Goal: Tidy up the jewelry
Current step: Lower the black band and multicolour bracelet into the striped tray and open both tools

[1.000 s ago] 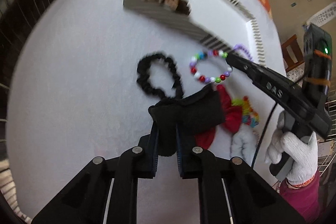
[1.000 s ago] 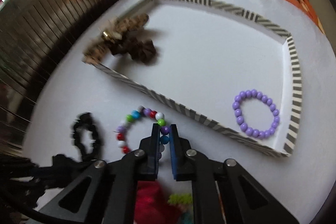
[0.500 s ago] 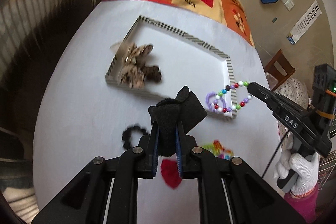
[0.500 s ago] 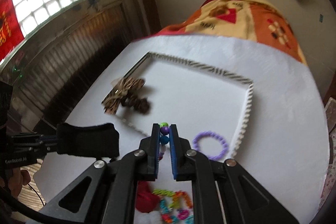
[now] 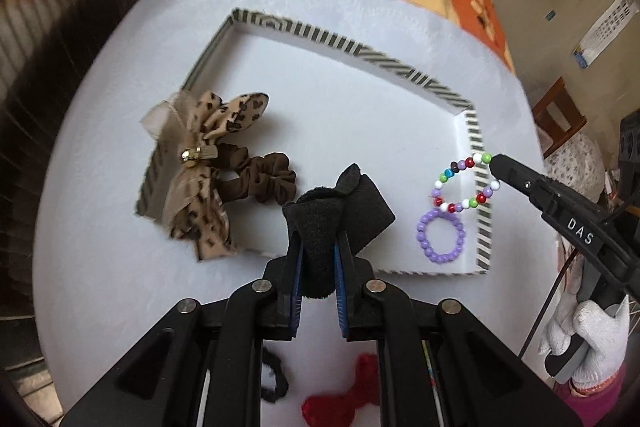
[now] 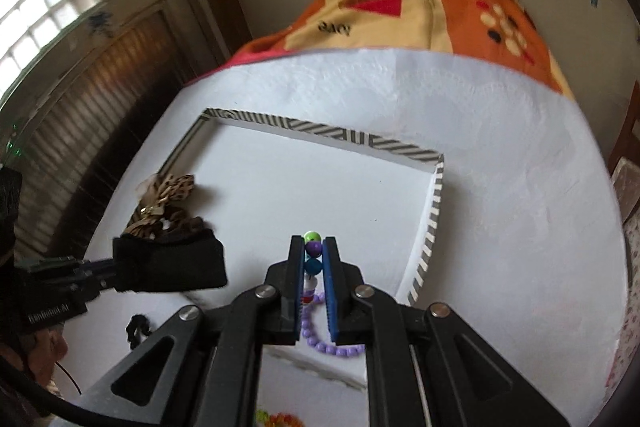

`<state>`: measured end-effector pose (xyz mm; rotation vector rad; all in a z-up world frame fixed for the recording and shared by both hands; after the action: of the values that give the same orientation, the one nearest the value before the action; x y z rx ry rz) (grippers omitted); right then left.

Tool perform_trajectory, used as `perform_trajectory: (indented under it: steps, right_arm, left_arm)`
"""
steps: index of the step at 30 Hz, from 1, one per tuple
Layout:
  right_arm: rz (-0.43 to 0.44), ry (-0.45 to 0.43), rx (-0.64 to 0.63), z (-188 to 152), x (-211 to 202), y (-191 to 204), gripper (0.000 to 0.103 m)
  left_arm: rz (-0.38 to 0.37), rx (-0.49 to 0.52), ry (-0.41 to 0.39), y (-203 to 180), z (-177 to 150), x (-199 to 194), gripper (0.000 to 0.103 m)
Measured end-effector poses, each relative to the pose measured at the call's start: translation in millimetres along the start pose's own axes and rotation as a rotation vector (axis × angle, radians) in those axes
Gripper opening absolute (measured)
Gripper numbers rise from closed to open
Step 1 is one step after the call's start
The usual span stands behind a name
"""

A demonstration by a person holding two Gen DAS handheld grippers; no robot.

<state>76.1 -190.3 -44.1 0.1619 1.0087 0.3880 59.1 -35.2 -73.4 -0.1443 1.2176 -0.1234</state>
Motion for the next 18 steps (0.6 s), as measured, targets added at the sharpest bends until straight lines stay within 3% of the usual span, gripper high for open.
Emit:
perform_trajectory:
  steps: [9,14,16,18]
  right_arm:
    - [-0.144,0.057,0.077,-19.6,38.1,-54.5,0.009]
    - [-0.198,0.073,0.058,-28.1,50.2,-63.8,0.009]
    - [-0.187,0.074,0.058,-28.5,53.4,-62.6,0.015]
    - [-0.195,0.069,0.049,-30.1,52.1,-62.1,0.038]
  left_arm:
    - [0.054,0.011,0.047,7.4,7.7,36.2,0.004]
    - [0.084,0.019,0.047,10.7,5.2,42.2,0.008]
    - [0.093,0.022,0.043,8.8,5.5,42.0,0.013]
    - [0.099,0.016,0.046,10.6,5.0,41.8,0.021]
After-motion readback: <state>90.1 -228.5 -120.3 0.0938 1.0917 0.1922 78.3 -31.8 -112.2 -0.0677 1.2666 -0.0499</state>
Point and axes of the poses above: each gripper's, at about its wrist camera, not at the fingertips, and x roughly the way its jaws point, y to its left, z to its top, the point moved 10 cm from there along x, roughly the way its jaws point, and after that the axes turned 8 degrees about z, right-handed, at the moved point
